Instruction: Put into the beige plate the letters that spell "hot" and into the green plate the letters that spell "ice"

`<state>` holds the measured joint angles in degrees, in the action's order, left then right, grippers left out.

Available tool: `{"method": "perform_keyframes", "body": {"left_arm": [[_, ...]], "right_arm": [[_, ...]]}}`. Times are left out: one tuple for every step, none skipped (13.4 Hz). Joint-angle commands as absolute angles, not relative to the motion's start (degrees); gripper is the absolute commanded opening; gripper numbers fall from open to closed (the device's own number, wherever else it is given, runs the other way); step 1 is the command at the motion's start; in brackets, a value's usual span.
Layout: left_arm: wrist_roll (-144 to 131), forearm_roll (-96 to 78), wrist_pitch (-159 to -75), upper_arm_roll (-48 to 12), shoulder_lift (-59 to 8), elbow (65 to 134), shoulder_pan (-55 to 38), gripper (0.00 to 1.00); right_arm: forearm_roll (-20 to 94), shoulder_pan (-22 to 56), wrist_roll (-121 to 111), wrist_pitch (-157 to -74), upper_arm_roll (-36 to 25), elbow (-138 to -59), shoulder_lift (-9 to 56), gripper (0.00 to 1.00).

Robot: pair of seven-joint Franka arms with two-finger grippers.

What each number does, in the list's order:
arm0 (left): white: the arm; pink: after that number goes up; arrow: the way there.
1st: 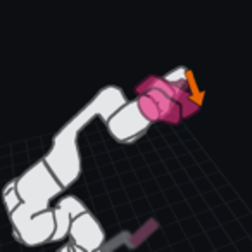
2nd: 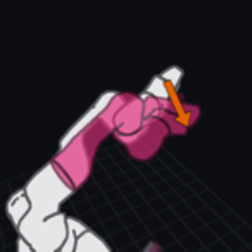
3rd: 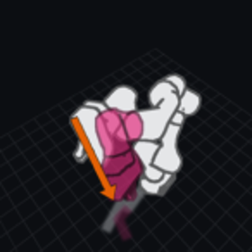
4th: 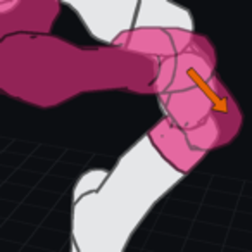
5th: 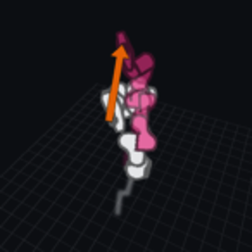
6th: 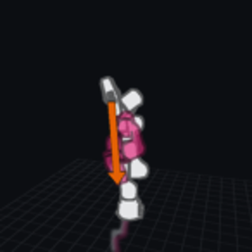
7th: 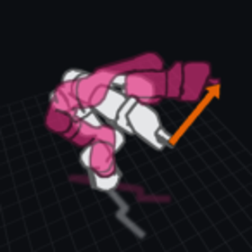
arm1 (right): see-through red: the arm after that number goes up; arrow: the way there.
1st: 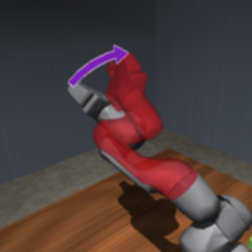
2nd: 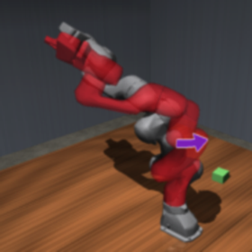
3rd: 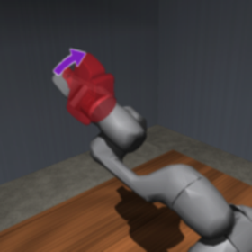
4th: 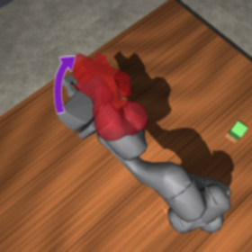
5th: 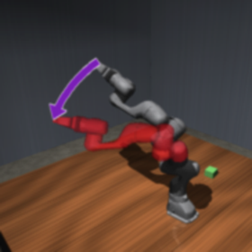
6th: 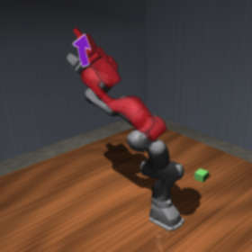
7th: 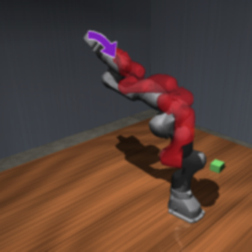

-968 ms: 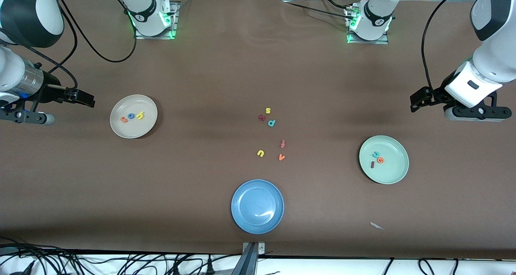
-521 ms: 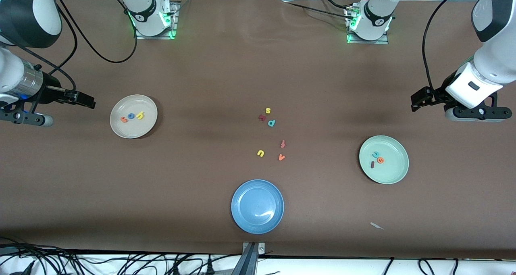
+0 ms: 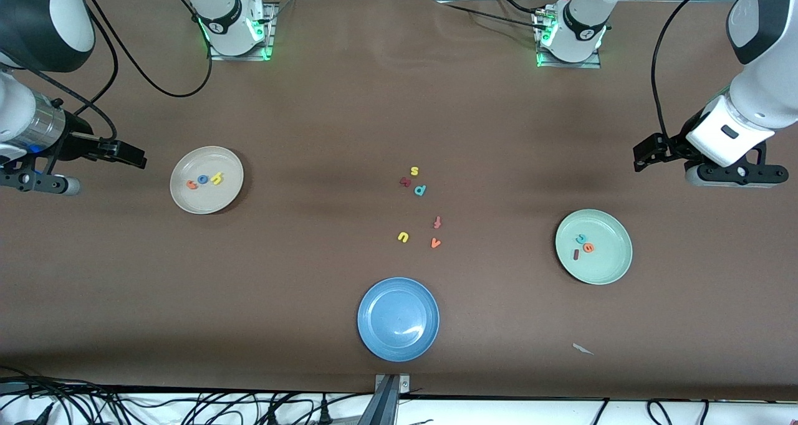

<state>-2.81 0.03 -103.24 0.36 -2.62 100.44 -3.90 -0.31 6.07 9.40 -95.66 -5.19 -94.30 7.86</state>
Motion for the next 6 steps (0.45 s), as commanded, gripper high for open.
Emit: {"method": "perform_keyframes", "body": {"left_arm": [[-2.29,-1.23,-102.39,0.70,-1.93,100.37,-4.48,1.00],[-2.29,-1.14,-102.39,0.53,-1.93,100.37,-4.48,1.00],[-2.29,-1.14,-102.39,0.18,-1.93,100.37,-4.48,1.00],[-2.29,-1.14,-102.31,0.00,-1.93,100.37,-4.40,1.00],[-2.29,-1.14,-102.30,0.00,-1.85,100.37,-4.39,1.00],[-2.29,-1.14,-102.30,0.00,-1.93,100.37,-4.39,1.00]], "right_arm": [[-0.53,5.01,9.67,-95.19,-4.04,-93.96,7.03,1.00],[-0.53,4.92,9.58,-95.10,-4.04,-93.96,7.12,1.00],[-0.53,4.92,9.67,-95.10,-4.13,-93.96,7.21,1.00],[-0.53,4.92,9.58,-95.18,-4.13,-93.87,7.29,1.00],[-0.53,4.92,9.67,-95.10,-4.13,-93.78,7.29,1.00],[-0.53,4.92,9.84,-95.10,-4.13,-93.78,7.29,1.00]]}}
